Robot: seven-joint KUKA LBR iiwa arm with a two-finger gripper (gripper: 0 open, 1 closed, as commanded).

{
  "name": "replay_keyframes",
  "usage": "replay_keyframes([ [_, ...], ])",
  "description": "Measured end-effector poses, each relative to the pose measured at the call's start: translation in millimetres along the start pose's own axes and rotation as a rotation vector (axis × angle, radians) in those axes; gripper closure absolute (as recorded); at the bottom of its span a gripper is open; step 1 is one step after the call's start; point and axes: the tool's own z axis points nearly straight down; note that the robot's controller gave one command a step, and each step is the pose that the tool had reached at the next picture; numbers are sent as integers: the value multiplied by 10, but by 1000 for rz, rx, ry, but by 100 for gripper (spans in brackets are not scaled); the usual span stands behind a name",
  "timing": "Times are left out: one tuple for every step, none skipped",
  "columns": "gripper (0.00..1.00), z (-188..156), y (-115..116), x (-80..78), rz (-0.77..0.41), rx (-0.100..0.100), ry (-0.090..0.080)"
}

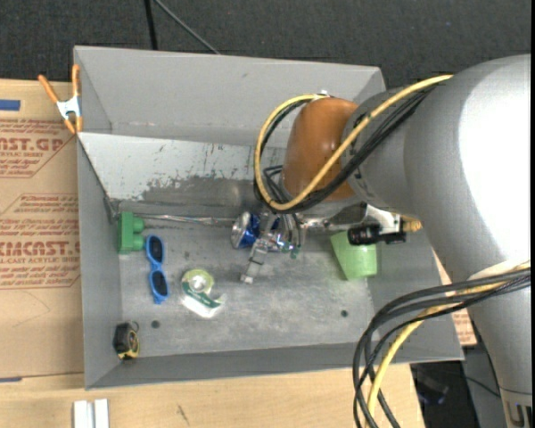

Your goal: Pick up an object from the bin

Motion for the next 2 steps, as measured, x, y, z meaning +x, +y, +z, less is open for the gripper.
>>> replay_keyframes([
  [100,-37,24,-13,-2,-5,-3],
  [100,-278,34,-32,-3,-3,6],
])
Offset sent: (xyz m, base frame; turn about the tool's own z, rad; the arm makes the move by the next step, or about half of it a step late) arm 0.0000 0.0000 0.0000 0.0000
